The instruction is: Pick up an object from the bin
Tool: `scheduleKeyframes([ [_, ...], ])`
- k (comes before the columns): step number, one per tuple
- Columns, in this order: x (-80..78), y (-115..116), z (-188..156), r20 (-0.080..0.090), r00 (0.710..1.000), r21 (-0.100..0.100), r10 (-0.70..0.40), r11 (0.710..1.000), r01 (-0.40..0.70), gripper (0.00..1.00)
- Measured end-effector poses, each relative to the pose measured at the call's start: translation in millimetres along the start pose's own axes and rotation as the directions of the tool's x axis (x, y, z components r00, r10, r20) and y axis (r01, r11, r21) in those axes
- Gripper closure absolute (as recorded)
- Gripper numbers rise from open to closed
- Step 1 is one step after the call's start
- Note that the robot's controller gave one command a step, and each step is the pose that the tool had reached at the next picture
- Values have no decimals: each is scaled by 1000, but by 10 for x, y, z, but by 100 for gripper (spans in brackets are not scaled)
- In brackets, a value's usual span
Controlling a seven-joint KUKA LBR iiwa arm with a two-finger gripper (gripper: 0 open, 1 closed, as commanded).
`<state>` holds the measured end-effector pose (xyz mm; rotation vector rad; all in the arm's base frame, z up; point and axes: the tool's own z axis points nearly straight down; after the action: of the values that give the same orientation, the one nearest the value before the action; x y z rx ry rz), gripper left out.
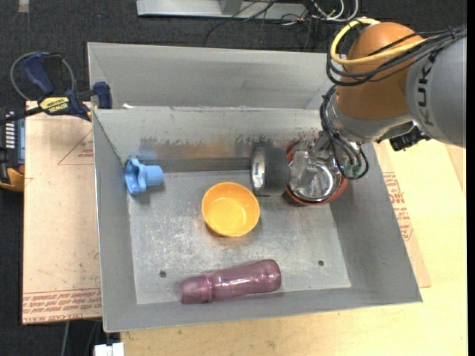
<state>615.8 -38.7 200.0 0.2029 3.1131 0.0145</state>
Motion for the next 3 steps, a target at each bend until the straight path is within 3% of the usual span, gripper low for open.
scheduleKeyframes([
  [1,50,-94,515,-5,999,1,42,999,-42,100],
  [2,-46,-71,366,10,996,-3,84,996,-84,100],
  [3,13,-102,419,10,994,-2,109,994,-109,100],
])
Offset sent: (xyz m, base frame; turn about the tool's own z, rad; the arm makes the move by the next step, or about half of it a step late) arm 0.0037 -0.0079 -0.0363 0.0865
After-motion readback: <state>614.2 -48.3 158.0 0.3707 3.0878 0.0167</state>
